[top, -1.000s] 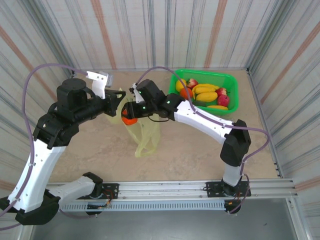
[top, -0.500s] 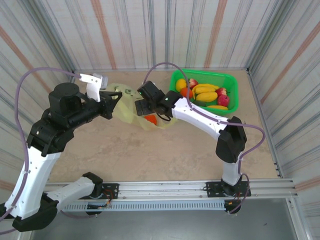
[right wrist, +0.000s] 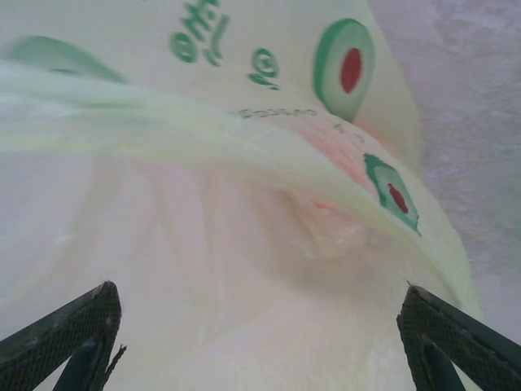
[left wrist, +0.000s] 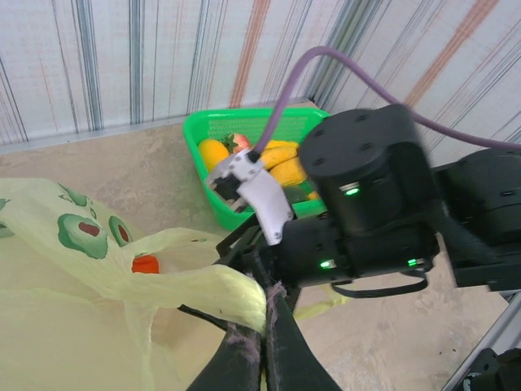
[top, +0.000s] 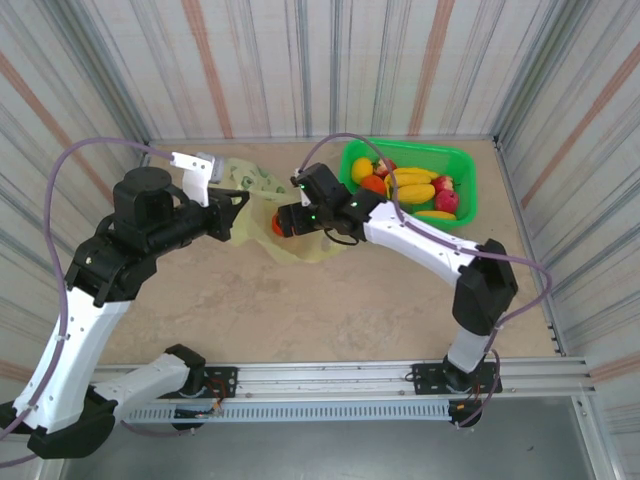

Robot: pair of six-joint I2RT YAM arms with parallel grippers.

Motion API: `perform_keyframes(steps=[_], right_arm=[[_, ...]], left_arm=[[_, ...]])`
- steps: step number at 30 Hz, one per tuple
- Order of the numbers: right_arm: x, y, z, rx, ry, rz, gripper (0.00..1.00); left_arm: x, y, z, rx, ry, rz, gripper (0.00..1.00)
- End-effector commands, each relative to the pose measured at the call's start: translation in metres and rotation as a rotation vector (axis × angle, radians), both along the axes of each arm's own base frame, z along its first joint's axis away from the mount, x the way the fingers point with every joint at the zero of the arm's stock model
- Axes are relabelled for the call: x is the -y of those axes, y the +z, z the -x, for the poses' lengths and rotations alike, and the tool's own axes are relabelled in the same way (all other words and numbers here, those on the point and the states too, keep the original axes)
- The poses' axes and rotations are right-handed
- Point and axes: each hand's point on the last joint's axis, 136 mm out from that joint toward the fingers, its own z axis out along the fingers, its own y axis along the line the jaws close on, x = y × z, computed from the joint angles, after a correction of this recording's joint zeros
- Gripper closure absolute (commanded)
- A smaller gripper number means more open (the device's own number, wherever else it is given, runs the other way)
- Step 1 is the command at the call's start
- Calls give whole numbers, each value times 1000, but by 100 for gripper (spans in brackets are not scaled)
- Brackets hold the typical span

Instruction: Place the fake fruits into the plastic bag and tie a complex knot

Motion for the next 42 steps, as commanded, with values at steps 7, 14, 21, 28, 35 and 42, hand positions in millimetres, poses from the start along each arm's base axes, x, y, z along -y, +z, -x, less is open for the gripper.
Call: perform_keyframes(steps=[7,14,21,28,35,42], right_arm=[[23,123,19,61,129,-481,16],[128,81,-49,5,-233,-293,25],[201,2,-113,-70,-426,77,19],[208,-67,-167,-121,-424,296,9],[216,-118,-199,-173,-448,458,3],[210,-155,-202,-247,-413,477,5]], left_arm=[[11,4,-10,-29,-22,33,100],[15,14,-7,-29,-42,60,100],[14,11,-8,-33,-36,58,100],[16,7,-10,-37,-37,47,100],[14,5,-11,-30,-36,25,100],[13,4,-11,-24,-37,13,100]])
